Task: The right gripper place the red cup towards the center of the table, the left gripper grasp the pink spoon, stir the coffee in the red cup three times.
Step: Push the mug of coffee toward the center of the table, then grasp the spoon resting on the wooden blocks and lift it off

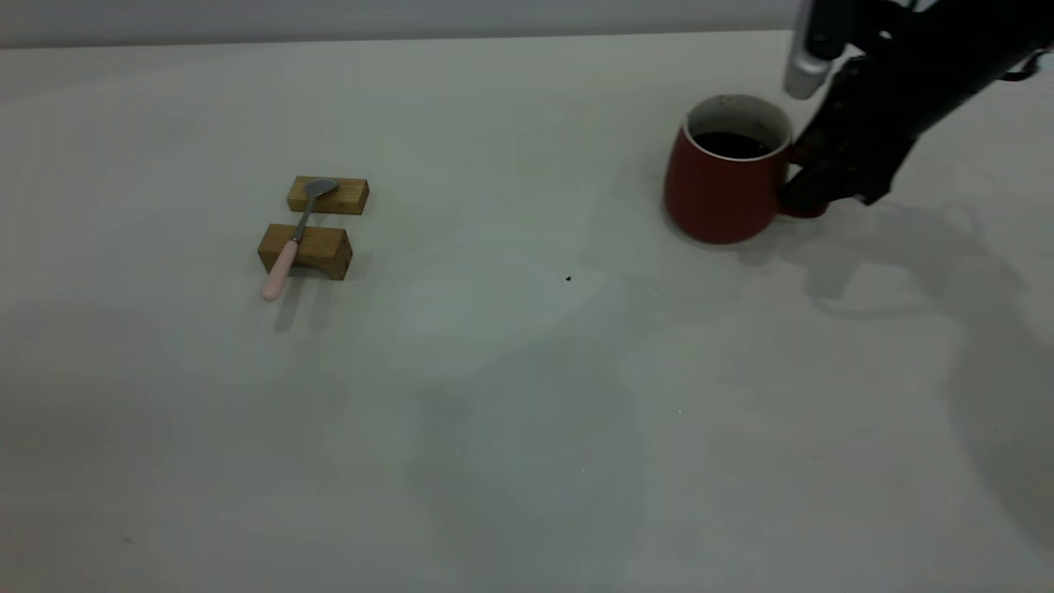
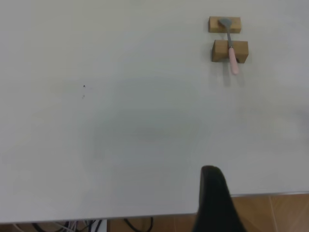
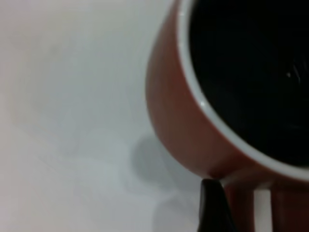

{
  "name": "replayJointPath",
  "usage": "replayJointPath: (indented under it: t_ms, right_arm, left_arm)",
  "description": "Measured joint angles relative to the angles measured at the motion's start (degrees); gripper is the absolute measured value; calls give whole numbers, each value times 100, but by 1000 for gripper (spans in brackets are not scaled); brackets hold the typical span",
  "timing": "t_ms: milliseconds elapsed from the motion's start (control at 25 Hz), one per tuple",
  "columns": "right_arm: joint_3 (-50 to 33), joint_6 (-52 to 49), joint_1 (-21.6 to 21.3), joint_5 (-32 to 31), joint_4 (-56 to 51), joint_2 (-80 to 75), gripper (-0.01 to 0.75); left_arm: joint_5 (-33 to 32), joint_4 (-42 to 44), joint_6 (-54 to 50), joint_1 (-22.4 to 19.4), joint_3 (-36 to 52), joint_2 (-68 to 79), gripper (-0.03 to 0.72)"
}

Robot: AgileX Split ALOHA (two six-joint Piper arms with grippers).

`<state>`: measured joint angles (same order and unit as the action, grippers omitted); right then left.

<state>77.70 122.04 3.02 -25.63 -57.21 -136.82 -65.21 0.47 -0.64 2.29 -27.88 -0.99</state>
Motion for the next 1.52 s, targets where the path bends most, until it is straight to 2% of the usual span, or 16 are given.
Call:
replayJointPath:
  t_ms: [440,720,880,1040,1200,1280,1400,1520]
  right_arm:
    - [446,0,1051,36,-29,-13,496]
    - [568,0,1622,143,-401,-24,496]
    - [573,0,1710,222,-480,-24,494]
    - [568,-242,1520,194,-491,32,493]
    - [276,-1069,1164,-42,-474,462,493]
    - [66,-1771,1039,-403,-463,845,493]
    - [-341,-3681,980,-1156,-404,1704,493]
    - [-770,-6123,980,-1433,261,2640,493]
  left_arm:
    - [0,0,0,0,0,0,543]
    - [0,0,0,0,0,0,543]
    - [0,0,0,0,0,0,543]
    - [0,0,0,0,0,0,543]
    - [0,0,0,0,0,0,543]
    - [0,0,0,0,0,0,543]
    - [0,0,0,0,0,0,543]
    - [0,0,0,0,0,0,543]
